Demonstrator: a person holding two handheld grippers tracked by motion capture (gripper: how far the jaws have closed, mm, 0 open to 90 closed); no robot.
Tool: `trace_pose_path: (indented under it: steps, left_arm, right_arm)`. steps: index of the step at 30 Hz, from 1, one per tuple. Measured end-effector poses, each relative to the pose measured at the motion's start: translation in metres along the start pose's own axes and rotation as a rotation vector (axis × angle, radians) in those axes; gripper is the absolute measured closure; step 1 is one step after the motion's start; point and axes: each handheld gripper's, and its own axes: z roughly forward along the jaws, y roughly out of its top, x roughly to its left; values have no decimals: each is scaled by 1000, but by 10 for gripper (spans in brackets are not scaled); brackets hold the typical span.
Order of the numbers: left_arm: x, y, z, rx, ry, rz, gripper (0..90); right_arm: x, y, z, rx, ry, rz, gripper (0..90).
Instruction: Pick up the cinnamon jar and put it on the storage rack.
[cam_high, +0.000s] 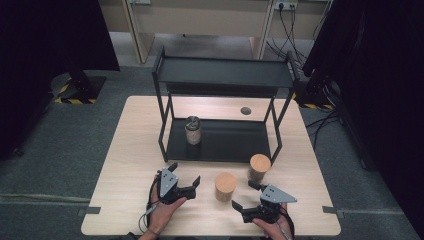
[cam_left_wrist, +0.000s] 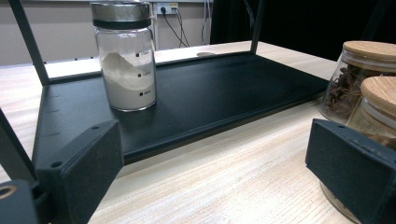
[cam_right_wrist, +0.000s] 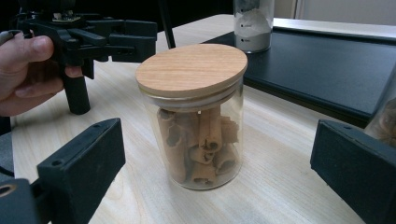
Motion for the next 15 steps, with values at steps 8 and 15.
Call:
trace_pose_path:
  steps: [8,15]
  left_arm:
    - [0,0,0,-1,0,3,37]
    - [0,0,0,-1,0,4,37]
  right_arm:
    - [2,2,4,2,6,-7,36]
    - [7,4,10,9,5,-29,38]
